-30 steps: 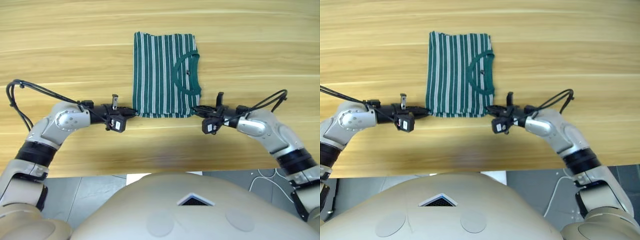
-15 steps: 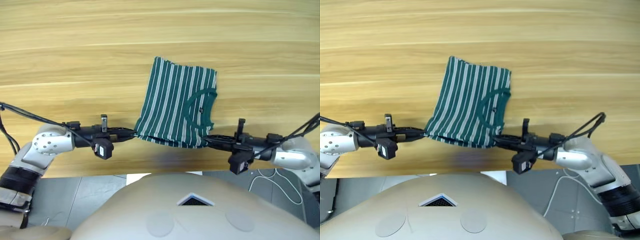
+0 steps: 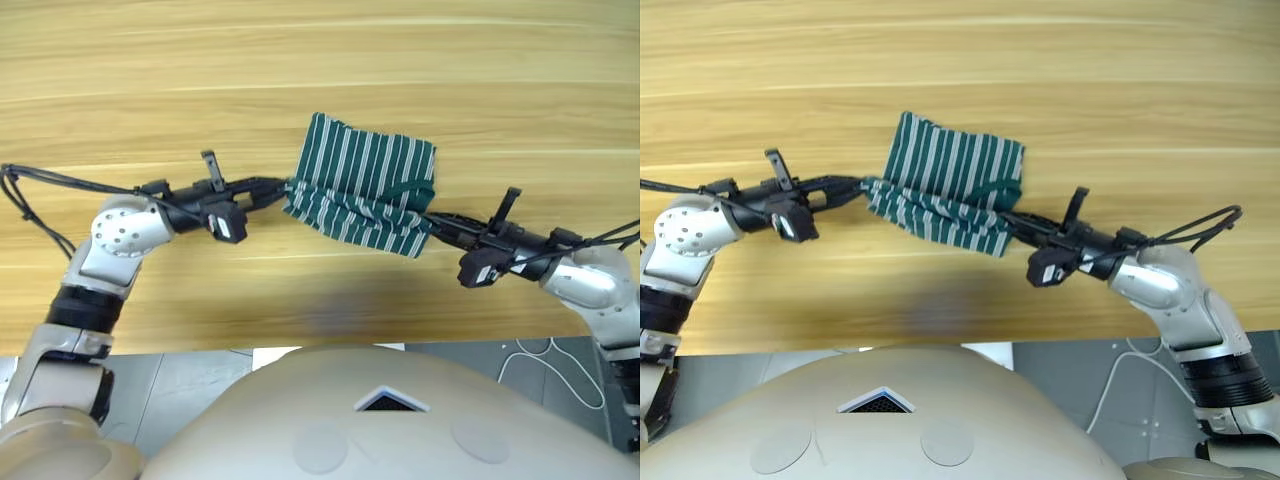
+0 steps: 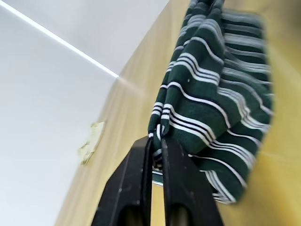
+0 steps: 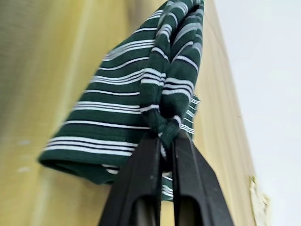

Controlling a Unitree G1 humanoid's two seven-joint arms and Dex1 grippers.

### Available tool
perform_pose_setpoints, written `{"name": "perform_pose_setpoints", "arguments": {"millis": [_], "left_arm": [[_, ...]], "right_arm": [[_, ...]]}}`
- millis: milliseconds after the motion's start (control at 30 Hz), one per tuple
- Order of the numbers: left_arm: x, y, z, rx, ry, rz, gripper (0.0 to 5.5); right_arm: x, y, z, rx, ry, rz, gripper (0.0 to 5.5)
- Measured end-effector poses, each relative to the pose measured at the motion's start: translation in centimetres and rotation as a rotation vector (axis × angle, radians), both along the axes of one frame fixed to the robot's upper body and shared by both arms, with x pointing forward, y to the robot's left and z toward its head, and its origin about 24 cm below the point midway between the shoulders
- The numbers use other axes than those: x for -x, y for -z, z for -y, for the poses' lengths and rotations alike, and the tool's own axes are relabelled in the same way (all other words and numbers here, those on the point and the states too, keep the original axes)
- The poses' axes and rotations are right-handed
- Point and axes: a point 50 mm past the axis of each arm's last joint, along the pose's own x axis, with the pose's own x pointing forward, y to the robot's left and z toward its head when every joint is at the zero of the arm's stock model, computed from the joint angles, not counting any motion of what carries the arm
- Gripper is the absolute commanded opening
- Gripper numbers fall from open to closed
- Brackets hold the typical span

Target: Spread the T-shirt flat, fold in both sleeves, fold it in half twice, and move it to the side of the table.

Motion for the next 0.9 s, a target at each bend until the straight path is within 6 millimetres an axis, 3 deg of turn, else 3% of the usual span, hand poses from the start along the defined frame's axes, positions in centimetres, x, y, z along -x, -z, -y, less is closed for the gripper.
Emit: {"name": "perform_pose_setpoints", "arguments": {"millis": [200,500,667,800,900], "left_arm": [[-2.3,1.0,0.6,-0.057,-0.083,0.031,0.15],[-6.5,2.2,3.5,-0.134,-0.142,0.076,0.15],[-8.3,3.4,5.1,-0.168,-0.166,0.059,0.15],[-9.3,5.4,5.6,-0.313,-0.214,0.092,0.15],[-10.0,5.5,5.9,-0.329,-0.253,0.108,0.15]], "right_arm": [[-2.6,-0.6,-0.2,-0.029,0.112,0.072,0.09],[-5.5,1.2,-0.1,0.07,0.257,0.095,0.09],[-6.6,3.2,-0.2,0.142,0.294,0.074,0.09],[-7.9,5.4,-0.4,0.15,0.329,0.025,0.09],[-8.8,6.5,0.0,0.149,0.362,-0.001,0.09]]}}
